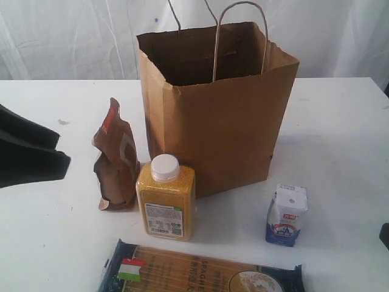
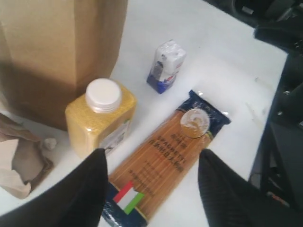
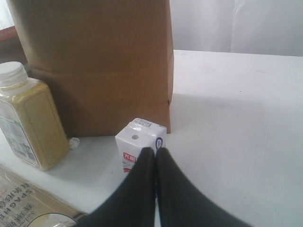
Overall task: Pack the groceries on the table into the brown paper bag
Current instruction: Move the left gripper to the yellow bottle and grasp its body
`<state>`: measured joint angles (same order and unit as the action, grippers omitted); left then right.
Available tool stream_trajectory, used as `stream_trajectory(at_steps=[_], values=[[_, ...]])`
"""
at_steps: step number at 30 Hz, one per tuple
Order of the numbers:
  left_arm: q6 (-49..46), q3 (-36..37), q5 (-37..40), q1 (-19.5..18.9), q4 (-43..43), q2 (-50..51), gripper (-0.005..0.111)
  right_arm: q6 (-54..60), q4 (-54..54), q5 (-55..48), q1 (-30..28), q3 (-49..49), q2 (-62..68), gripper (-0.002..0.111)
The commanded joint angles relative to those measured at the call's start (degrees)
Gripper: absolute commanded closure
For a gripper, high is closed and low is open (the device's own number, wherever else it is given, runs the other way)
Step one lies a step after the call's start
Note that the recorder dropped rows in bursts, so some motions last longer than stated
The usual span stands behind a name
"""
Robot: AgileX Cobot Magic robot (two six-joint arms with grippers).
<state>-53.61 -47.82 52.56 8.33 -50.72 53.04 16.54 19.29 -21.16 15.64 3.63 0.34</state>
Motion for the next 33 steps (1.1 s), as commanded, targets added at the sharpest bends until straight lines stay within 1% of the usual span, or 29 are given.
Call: stream_trajectory(at_steps=[1, 7, 9, 14, 21, 25, 29, 33], values=[[-3.6, 0.4, -5.1, 3.4, 0.3, 6.2, 0.046, -0.3, 0.2, 0.2, -0.3, -0.3, -0.3, 0.108], [-9.7, 0.4, -10.2, 9.1, 0.2, 13.6, 0.046, -0.3, 0.2, 0.2, -0.3, -0.3, -0.3, 0.108], [-11.3, 0.4, -13.1, 10.7, 0.2, 15.5, 0.046, -0.3, 0.2, 0.2, -0.3, -0.3, -0.3, 0.108], [-13.2, 0.4, -19.6, 13.3, -0.5, 19.4, 0.046, -0.3, 0.2, 0.2, -0.3, -0.3, -0.3, 0.108], [-20.2, -3.5, -21.2, 17.2, -1.4, 26.1, 0.046, -0.3, 0.2, 0.2, -0.3, -0.3, -0.3, 0.108], [-22.4, -6.2, -21.6, 17.7, -1.1, 29.7, 0.046, -0.3, 0.2, 0.2, -0.3, -0.3, -0.3, 0.108], [-26.4, -7.0, -21.7, 17.7, -1.1, 32.6, 0.046, -0.3, 0.2, 0.2, -0.3, -0.3, -0.3, 0.108], [-30.4, -7.0, -21.4, 17.7, -1.1, 34.8, 0.036, -0.3, 0.2, 0.2, -0.3, -0.3, -0.3, 0.108]])
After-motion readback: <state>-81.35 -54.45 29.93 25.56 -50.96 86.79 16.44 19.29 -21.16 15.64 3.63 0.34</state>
